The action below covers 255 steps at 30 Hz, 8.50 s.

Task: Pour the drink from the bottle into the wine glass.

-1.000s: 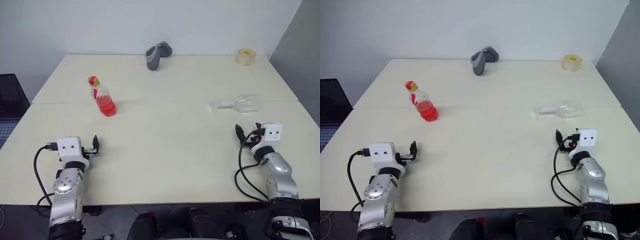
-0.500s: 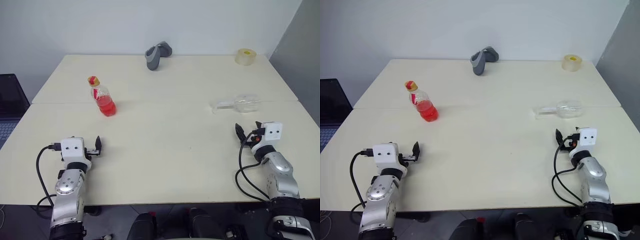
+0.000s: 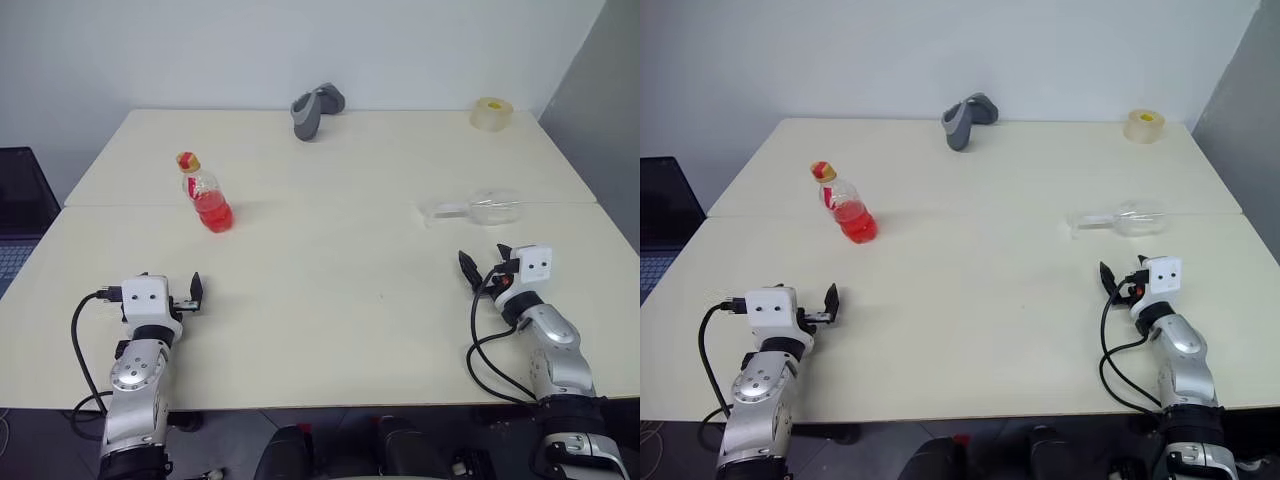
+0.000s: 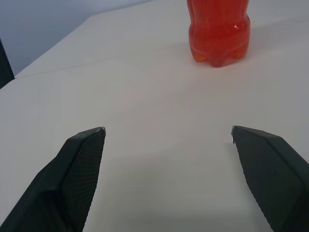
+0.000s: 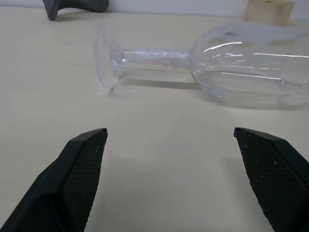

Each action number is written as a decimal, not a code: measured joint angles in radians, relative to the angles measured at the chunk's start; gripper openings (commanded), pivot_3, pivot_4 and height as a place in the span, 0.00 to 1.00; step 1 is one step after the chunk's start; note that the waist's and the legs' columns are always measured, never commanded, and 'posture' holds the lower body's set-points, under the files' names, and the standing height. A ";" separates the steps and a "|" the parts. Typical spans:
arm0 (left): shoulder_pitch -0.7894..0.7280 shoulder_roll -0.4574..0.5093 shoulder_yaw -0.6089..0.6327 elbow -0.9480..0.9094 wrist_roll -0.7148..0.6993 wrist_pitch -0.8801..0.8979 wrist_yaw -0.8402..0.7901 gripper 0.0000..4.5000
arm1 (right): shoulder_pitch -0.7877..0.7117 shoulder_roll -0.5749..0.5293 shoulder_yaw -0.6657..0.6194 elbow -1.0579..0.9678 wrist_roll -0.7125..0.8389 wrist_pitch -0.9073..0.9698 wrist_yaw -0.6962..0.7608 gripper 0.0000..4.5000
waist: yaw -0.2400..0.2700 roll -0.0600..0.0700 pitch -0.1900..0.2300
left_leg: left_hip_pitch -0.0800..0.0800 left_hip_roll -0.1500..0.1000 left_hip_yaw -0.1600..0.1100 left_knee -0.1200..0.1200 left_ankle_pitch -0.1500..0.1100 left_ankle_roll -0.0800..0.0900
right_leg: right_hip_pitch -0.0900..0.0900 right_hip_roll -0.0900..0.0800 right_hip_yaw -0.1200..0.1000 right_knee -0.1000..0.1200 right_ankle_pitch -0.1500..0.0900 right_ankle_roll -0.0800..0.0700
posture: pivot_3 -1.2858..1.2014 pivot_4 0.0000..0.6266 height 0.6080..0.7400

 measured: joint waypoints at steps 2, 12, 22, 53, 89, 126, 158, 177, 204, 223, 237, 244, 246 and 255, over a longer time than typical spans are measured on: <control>0.000 0.000 0.000 0.000 0.001 0.000 0.000 1.00 | 0.000 0.000 0.000 -0.001 -0.003 -0.002 -0.002 1.00 | 0.003 0.000 0.000 | 0.001 0.000 0.000 0.000 0.000 0.000 | 0.001 0.000 -0.001 0.000 0.000 -0.001 | 0.52 0.24 1.00; 0.001 0.000 0.000 0.000 0.002 0.000 -0.001 1.00 | 0.000 -0.001 0.001 -0.001 -0.009 -0.003 0.000 1.00 | 0.004 0.000 0.000 | 0.001 0.000 0.000 0.000 0.000 0.000 | 0.002 0.001 0.000 0.000 0.000 -0.001 | 0.52 0.24 1.00; -0.006 -0.002 -0.001 0.000 -0.023 -0.016 -0.043 1.00 | 0.052 -0.032 0.121 -0.196 0.011 0.038 0.173 1.00 | 0.004 0.000 0.000 | 0.002 0.001 -0.001 0.000 0.000 0.000 | 0.002 0.001 -0.001 0.000 0.000 -0.001 | 0.52 0.24 1.00; -0.796 0.044 -0.075 0.912 -0.011 -0.145 -0.109 1.00 | -0.121 -0.045 0.294 -0.520 0.082 0.310 0.341 1.00 | 0.007 -0.001 0.001 | 0.000 -0.001 -0.008 0.002 0.000 0.000 | 0.004 0.000 -0.014 -0.001 0.000 0.000 | 0.52 0.24 1.00; -0.484 0.009 -0.522 -0.005 -0.058 0.236 -0.658 0.43 | -0.264 -0.170 0.279 -0.825 0.230 0.776 0.227 1.00 | 0.004 0.001 0.003 | -0.002 -0.001 -0.015 0.002 0.001 -0.001 | 0.005 0.000 -0.019 -0.001 -0.002 -0.004 | 0.52 0.24 1.00; -0.469 0.044 -0.521 -0.131 -0.150 0.321 -0.791 0.33 | -0.583 -0.178 0.415 -0.326 0.175 0.467 0.679 0.27 | 0.001 0.005 0.006 | -0.001 0.000 -0.015 0.001 0.001 -0.001 | 0.005 0.001 -0.021 -0.001 -0.003 -0.004 | 0.52 0.24 1.00; -0.501 -0.082 -0.571 -0.063 -0.085 0.311 -0.676 0.25 | -0.140 0.031 0.273 -0.954 0.109 0.782 -0.041 0.86 | 0.006 0.006 0.008 | -0.005 -0.002 -0.021 0.002 0.002 -0.003 | 0.004 0.000 -0.020 0.000 -0.003 -0.004 | 0.52 0.24 1.00; -0.520 -0.100 -0.587 -0.031 -0.063 0.282 -0.677 0.24 | -0.132 0.048 0.293 -0.979 0.104 0.849 -0.099 0.27 | 0.006 0.006 0.008 | -0.005 -0.003 -0.022 0.002 0.002 -0.003 | 0.004 0.000 -0.021 0.000 -0.003 -0.004 | 0.52 0.24 1.00; -0.518 -0.061 -0.586 -0.036 -0.101 0.320 -0.777 0.23 | -0.409 -0.200 0.318 -0.442 0.224 0.578 0.589 0.57 | 0.008 0.005 0.010 | -0.005 -0.003 -0.022 0.003 0.002 -0.002 | 0.005 -0.001 -0.021 -0.001 -0.003 -0.005 | 0.52 0.24 1.00; -0.531 -0.114 -0.571 -0.032 -0.093 0.289 -0.697 0.23 | -0.141 0.098 0.274 -0.816 0.072 0.586 -0.035 1.00 | 0.006 0.006 0.010 | -0.007 -0.004 -0.024 0.002 0.003 -0.004 | 0.004 -0.001 -0.022 0.000 -0.003 -0.005 | 0.52 0.24 1.00; -0.526 -0.114 -0.591 -0.021 -0.078 0.304 -0.693 0.22 | -0.096 -0.106 0.179 -0.832 0.167 0.608 0.079 1.00 | 0.006 0.006 0.010 | -0.007 -0.005 -0.024 0.002 0.003 -0.003 | 0.005 -0.001 -0.022 0.000 -0.003 -0.005 | 0.52 0.24 1.00; -0.524 -0.101 -0.585 -0.023 -0.080 0.303 -0.683 0.22 | -0.072 -0.215 0.131 -0.905 0.333 0.755 0.168 1.00 | 0.004 0.006 0.010 | -0.007 -0.005 -0.024 0.002 0.003 -0.003 | 0.005 -0.001 -0.022 0.000 -0.003 -0.005 | 0.52 0.24 1.00; -0.524 -0.103 -0.586 -0.023 -0.080 0.303 -0.681 0.22 | -0.079 -0.209 0.152 -0.935 0.362 0.774 0.168 1.00 | 0.004 0.006 0.010 | -0.007 -0.005 -0.025 0.002 0.003 -0.003 | 0.005 -0.001 -0.023 0.000 -0.003 -0.005 | 0.52 0.24 1.00; -0.524 -0.100 -0.586 -0.023 -0.081 0.300 -0.680 0.22 | -0.171 -0.081 0.268 -0.820 0.200 0.655 0.058 1.00 | 0.009 0.006 0.010 | -0.008 -0.007 -0.025 0.003 0.003 -0.003 | 0.005 -0.002 -0.023 -0.001 -0.004 -0.004 | 0.52 0.24 1.00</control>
